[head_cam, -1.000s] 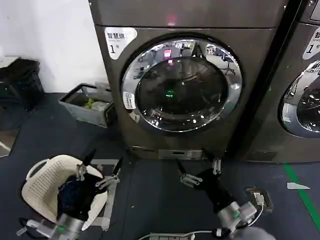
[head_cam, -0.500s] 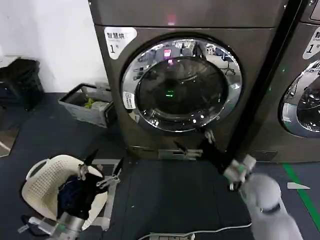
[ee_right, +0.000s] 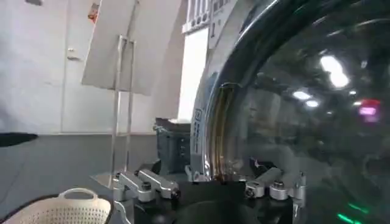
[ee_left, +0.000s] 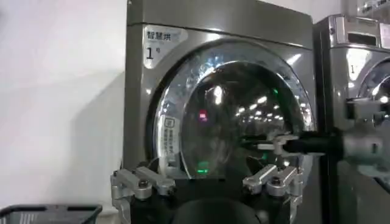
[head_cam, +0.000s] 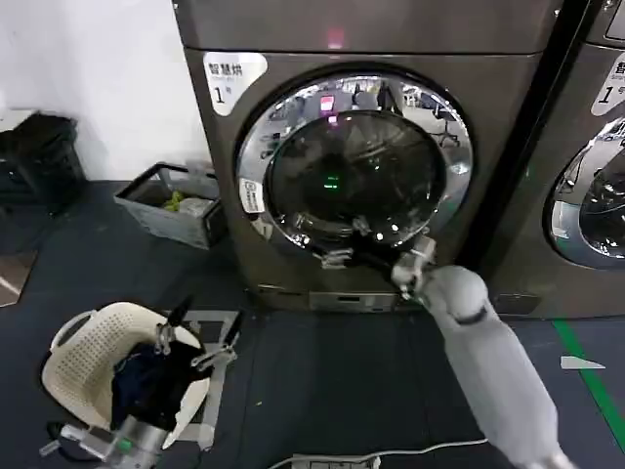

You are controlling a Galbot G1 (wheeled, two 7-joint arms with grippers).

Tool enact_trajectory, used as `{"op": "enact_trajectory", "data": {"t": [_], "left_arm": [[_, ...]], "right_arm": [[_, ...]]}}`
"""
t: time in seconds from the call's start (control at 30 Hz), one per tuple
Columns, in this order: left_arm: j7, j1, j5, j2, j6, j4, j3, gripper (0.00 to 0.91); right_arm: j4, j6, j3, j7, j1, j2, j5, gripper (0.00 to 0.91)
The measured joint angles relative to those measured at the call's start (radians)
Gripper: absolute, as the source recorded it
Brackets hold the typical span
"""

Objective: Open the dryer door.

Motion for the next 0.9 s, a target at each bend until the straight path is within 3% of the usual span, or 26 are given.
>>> {"op": "enact_trajectory", "data": {"t": [0.7, 0.9], "left_arm": [[-0.001, 0.014, 0.03, -0.014, -0.004, -0.006, 0.038, 0.907], [0.0, 0.018, 0.03, -0.014, -0.004, -0.008, 0.039, 0.907]], "right_arm": [[-0.179, 0.032, -0.144, 0.047, 0.131, 0.117, 0.008, 0.907], [-0.188, 0.032, -0.157, 0.027, 0.137, 0.124, 0.021, 0.907]]}}
